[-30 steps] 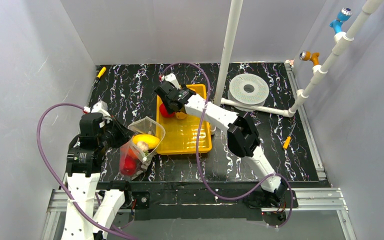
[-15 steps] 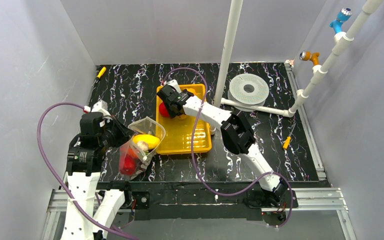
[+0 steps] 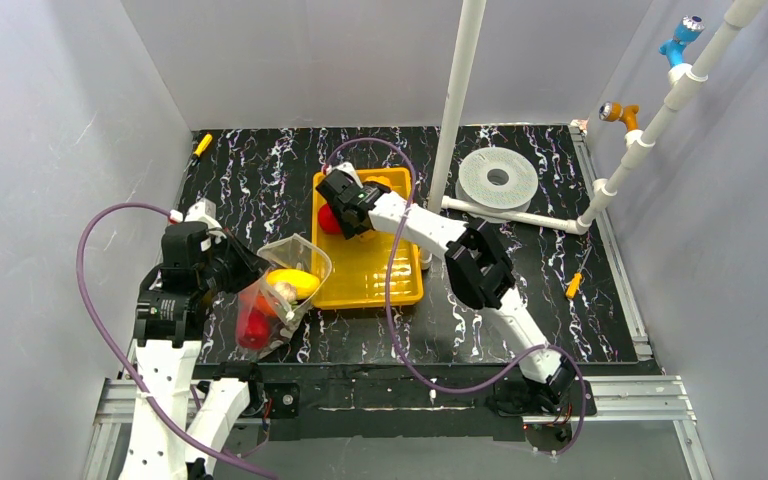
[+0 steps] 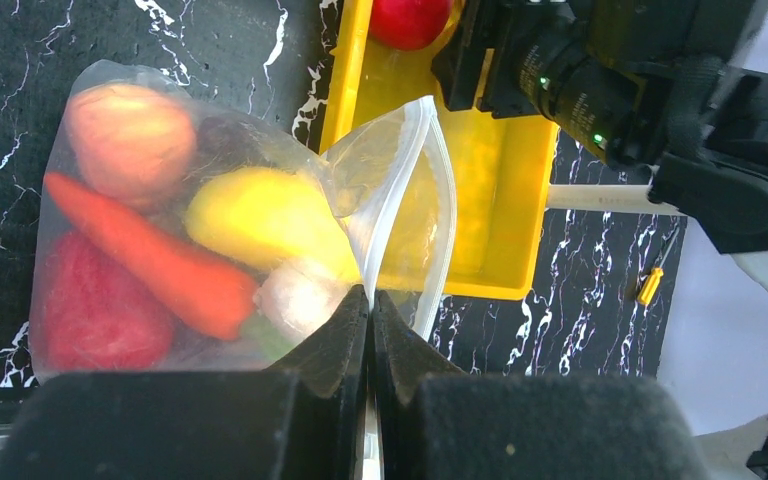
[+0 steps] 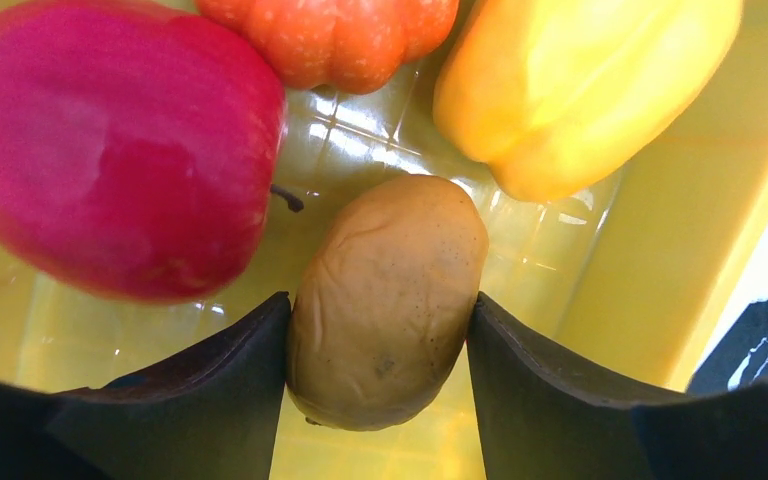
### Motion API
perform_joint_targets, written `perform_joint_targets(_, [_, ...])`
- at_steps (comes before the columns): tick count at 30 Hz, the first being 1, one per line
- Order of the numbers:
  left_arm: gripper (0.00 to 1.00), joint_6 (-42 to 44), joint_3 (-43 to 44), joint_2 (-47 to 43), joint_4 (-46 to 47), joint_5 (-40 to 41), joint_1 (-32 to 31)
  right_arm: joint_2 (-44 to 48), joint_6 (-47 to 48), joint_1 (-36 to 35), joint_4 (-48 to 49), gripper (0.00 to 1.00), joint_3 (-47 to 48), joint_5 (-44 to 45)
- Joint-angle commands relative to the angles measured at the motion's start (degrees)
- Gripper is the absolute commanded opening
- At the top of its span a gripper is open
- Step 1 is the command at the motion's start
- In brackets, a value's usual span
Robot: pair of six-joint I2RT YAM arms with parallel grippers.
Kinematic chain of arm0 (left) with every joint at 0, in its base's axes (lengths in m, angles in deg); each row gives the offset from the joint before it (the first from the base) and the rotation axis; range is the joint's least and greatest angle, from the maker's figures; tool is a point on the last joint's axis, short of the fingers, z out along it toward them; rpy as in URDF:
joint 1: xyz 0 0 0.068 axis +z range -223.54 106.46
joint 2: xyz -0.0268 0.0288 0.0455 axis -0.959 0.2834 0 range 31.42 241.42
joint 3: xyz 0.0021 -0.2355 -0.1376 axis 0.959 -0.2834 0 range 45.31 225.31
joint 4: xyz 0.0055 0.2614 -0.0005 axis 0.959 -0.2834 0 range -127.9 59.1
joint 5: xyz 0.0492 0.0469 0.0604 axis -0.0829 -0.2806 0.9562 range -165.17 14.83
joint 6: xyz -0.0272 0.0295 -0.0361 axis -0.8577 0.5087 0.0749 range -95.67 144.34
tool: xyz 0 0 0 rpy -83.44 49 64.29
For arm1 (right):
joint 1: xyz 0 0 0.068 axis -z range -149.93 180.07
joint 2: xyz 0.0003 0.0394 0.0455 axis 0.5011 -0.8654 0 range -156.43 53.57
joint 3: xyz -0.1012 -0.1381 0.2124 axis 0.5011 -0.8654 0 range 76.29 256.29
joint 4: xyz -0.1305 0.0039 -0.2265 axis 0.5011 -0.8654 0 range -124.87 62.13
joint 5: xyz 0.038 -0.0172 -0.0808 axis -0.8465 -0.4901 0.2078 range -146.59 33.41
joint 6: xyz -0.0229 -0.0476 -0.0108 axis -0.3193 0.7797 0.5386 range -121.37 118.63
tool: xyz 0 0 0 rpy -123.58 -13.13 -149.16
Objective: Place the food in the zip-top bag and seal the zipper
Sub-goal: Pick up the fake fruit from the zipper food storage bag, then place the fake fruit in the zipper food storage bag.
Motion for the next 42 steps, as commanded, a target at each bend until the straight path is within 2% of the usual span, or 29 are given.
perform_joint_targets(1, [0.0, 0.43, 0.05, 0.43, 1.33, -0.71, -0.16, 10.25, 2.14, -0.72, 1.3, 0.32, -1.64, -3.89])
perform_joint_targets(7, [0.0, 0.49, 0.12, 1.14, 1.71, -0.84, -0.16, 17.39, 3.18, -1.82, 0.19, 0.26, -2.03, -13.06])
perform_joint_targets(10, [0.0, 0.53, 0.25, 1.2, 1.7, -0.9, -0.17, 21.83, 4.23, -2.16, -0.62, 0.26, -3.31, -24.4])
perform_joint_targets(12, [0.0, 0.6, 0.28, 1.17, 1.69, -0.67, -0.16, 25.05, 3.94, -2.31, 0.02, 0.27, -5.75, -28.68])
perform_joint_targets(16, [0.0, 0.7, 0.41, 1.4, 1.58, -0.45, -0.12, 30.7, 5.31, -2.34, 2.55, 0.34, -10.45, -41.57])
perform_joint_targets(20, [0.0, 0.34, 0.17, 1.53, 2.1, -0.93, -0.11, 31.52, 6.07, -2.96, 2.69, 0.4, -10.87, -54.22])
perform_joint_targets(24, [0.0, -0.32, 0.23, 1.31, 2.33, -1.31, -0.12, 30.23, 3.94, -4.62, 5.87, 0.4, -12.95, -60.76])
perform_joint_targets(33, [0.0, -3.62, 2.6, 1.79, 2.38, -4.98, -0.14, 23.28, -1.76, -8.74, 12.16, 0.45, -8.42, -65.51])
perform_joint_targets(38, [0.0, -5.51, 4.66, 2.03, 2.21, -7.14, -0.12, 17.56, -3.23, -10.66, 10.93, 0.52, -4.7, -60.12])
perform_joint_targets(42, [0.0, -5.8, 5.31, 1.73, 1.56, -7.16, -0.12, 14.87, -4.45, -10.74, 6.8, 0.69, -0.75, -55.33])
